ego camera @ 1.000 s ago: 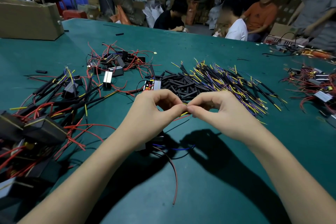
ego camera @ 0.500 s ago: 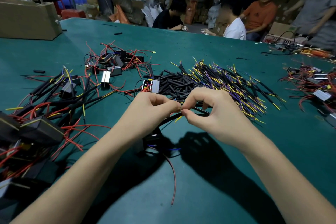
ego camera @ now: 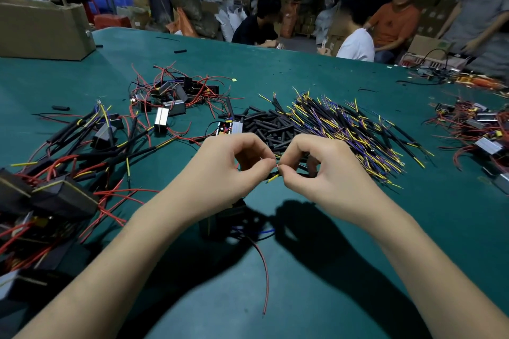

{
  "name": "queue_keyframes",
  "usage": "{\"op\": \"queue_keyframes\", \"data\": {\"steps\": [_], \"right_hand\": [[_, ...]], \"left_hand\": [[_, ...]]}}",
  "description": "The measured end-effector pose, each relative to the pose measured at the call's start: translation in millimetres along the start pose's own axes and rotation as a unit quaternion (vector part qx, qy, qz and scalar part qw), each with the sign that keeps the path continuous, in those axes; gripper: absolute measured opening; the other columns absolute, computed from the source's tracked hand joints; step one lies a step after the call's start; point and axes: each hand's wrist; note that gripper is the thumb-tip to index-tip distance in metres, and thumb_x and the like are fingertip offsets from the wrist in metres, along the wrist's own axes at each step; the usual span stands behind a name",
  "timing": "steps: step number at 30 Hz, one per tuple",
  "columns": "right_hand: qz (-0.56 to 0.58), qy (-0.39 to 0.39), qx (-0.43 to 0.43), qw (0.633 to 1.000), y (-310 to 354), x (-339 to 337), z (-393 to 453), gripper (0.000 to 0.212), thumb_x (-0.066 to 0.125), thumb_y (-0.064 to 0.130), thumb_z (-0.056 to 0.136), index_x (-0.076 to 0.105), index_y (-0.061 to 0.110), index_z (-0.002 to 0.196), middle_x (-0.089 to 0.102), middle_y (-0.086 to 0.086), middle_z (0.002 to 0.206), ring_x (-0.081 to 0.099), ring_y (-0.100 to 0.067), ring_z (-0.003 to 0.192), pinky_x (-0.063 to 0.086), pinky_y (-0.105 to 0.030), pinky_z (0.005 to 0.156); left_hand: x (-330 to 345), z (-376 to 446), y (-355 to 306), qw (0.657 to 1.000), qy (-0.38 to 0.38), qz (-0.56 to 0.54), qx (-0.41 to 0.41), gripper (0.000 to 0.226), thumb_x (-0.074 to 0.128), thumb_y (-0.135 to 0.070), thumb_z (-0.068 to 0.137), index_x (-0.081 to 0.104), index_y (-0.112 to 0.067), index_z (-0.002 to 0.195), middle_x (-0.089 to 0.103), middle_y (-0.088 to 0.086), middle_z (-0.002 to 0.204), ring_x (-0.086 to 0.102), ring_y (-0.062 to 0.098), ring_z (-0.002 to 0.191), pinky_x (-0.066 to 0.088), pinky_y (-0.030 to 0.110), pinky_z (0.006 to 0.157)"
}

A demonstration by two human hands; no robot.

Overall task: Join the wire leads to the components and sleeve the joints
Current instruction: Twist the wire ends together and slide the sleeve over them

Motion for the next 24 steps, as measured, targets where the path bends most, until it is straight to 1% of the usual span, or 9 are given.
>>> {"op": "queue_keyframes", "data": {"steps": [6,8,10,12,14,17,19,22,24], "right_hand": [[-0.042,-0.004,-0.023,0.999,-1,0,0,0.011,0.067,0.001,0.080,0.061,0.009,0.075,0.059,0.005,0.074,0.048,0.002,0.067,0.034,-0.009,0.062],[-0.090,-0.003,-0.049,0.995,0,1,0,0.010,0.065,0.003,0.081,0.058,0.009,0.078,0.054,0.007,0.077,0.045,-0.003,0.072,0.035,-0.017,0.063],[-0.149,-0.007,-0.091,0.985,1,2,0,0.008,0.061,0.003,0.081,0.056,0.007,0.079,0.051,0.005,0.079,0.045,-0.013,0.076,0.042,-0.032,0.063],[-0.181,-0.010,-0.122,0.976,1,2,0,0.004,0.058,0.002,0.080,0.055,0.005,0.078,0.052,0.000,0.080,0.046,-0.019,0.078,0.043,-0.037,0.064],[-0.150,-0.002,-0.112,0.982,0,1,0,0.004,0.060,0.002,0.083,0.058,0.005,0.081,0.054,0.002,0.080,0.048,-0.015,0.078,0.040,-0.027,0.065],[-0.054,0.020,-0.055,0.997,-5,-1,1,0.007,0.067,0.003,0.083,0.066,0.007,0.088,0.063,0.003,0.082,0.053,-0.007,0.075,0.037,-0.010,0.068],[0.013,0.025,-0.005,1.000,-7,-2,1,0.011,0.069,0.004,0.083,0.069,0.009,0.092,0.069,0.001,0.085,0.060,-0.008,0.077,0.044,-0.015,0.067],[0.097,0.010,0.051,0.994,-9,-2,1,0.010,0.067,0.005,0.084,0.068,0.014,0.088,0.070,-0.004,0.085,0.064,-0.018,0.081,0.051,-0.041,0.077],[0.100,0.003,0.053,0.994,-9,-1,1,0.009,0.068,0.006,0.085,0.068,0.015,0.082,0.070,-0.003,0.081,0.064,-0.021,0.078,0.050,-0.044,0.074]], "left_hand": [[-1,1,4,0.993,0.001,0.087,0.074,0.003,0.071,-0.015,0.083,0.070,-0.014,0.080,0.065,-0.002,0.069,0.055,0.014,0.065,0.045,0.025,0.062],[1,1,3,0.993,0.008,0.087,0.080,0.004,0.067,-0.011,0.085,0.069,-0.011,0.081,0.064,-0.004,0.070,0.054,0.008,0.066,0.042,0.018,0.061],[4,1,3,0.997,0.027,0.052,0.045,0.010,0.063,-0.009,0.089,0.067,-0.010,0.080,0.058,-0.012,0.064,0.050,0.000,0.060,0.037,0.009,0.058],[3,3,5,0.997,0.066,-0.028,-0.034,0.017,0.059,-0.013,0.092,0.066,-0.008,0.078,0.051,-0.014,0.054,0.042,-0.001,0.050,0.032,0.009,0.052],[1,4,7,0.986,0.086,-0.101,-0.097,0.019,0.058,-0.018,0.093,0.067,-0.011,0.078,0.052,-0.015,0.057,0.040,-0.002,0.052,0.032,0.011,0.052],[0,4,10,0.983,0.078,-0.112,-0.121,0.018,0.059,-0.020,0.092,0.070,-0.013,0.080,0.062,-0.008,0.071,0.048,0.003,0.064,0.039,0.018,0.062],[1,4,11,0.984,0.067,-0.109,-0.126,0.017,0.060,-0.020,0.092,0.070,-0.014,0.079,0.065,-0.005,0.074,0.050,0.005,0.068,0.041,0.023,0.068],[1,5,12,0.985,0.060,-0.102,-0.128,0.017,0.060,-0.020,0.092,0.069,-0.012,0.079,0.062,-0.002,0.073,0.049,0.008,0.068,0.040,0.026,0.069],[1,5,12,0.985,0.060,-0.104,-0.128,0.017,0.060,-0.020,0.091,0.069,-0.013,0.078,0.062,-0.003,0.073,0.049,0.007,0.067,0.040,0.024,0.067]]}}
Point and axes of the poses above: each hand's wrist, its own z-axis towards the middle knuckle, its own x-axis out of the palm, y = z × x
